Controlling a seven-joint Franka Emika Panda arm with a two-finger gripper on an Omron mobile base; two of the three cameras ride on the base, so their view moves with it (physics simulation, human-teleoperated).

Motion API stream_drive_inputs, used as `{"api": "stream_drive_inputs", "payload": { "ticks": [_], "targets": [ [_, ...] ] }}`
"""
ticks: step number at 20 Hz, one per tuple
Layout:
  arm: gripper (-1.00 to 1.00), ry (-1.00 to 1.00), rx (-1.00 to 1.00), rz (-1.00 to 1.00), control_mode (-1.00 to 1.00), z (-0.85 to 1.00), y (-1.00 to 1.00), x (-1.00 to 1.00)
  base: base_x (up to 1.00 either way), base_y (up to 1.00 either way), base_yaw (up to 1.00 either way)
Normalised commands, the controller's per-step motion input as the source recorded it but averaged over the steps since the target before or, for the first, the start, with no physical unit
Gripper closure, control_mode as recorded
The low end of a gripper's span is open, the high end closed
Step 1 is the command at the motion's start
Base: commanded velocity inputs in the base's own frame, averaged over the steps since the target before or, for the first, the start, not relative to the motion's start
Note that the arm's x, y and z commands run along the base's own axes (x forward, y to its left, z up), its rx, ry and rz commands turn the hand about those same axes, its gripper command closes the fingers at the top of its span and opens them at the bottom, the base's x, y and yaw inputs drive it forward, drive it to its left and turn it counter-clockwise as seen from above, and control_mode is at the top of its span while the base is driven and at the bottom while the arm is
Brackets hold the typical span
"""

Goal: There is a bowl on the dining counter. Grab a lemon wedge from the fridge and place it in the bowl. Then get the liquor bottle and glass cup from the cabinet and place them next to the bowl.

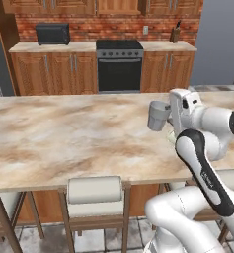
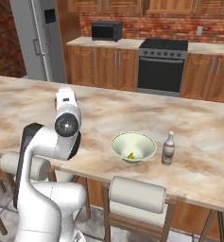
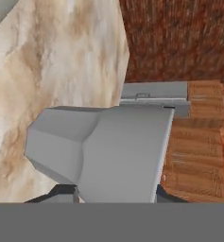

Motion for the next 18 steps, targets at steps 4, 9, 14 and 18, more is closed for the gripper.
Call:
{"api": "stream_drive_inputs", "payload": {
  "ticks": [4, 9, 14, 18],
  "targets": [
    [1.0, 0.13, -0.01, 0.48, -1.0, -0.44, 0.0, 0.36, 0.0, 0.0, 0.0],
    [1.0, 0.0, -0.12, 0.25, -1.0, -0.44, 0.18, 0.28, 0.0, 0.0, 0.0],
    [1.0, 0.0, -0.2, 0.06, -1.0, -0.4, 0.25, 0.18, 0.0, 0.0, 0.0],
    [1.0, 0.0, -0.22, 0.0, -1.0, -0.35, 0.24, 0.12, 0.0, 0.0, 0.0]
  ]
}}
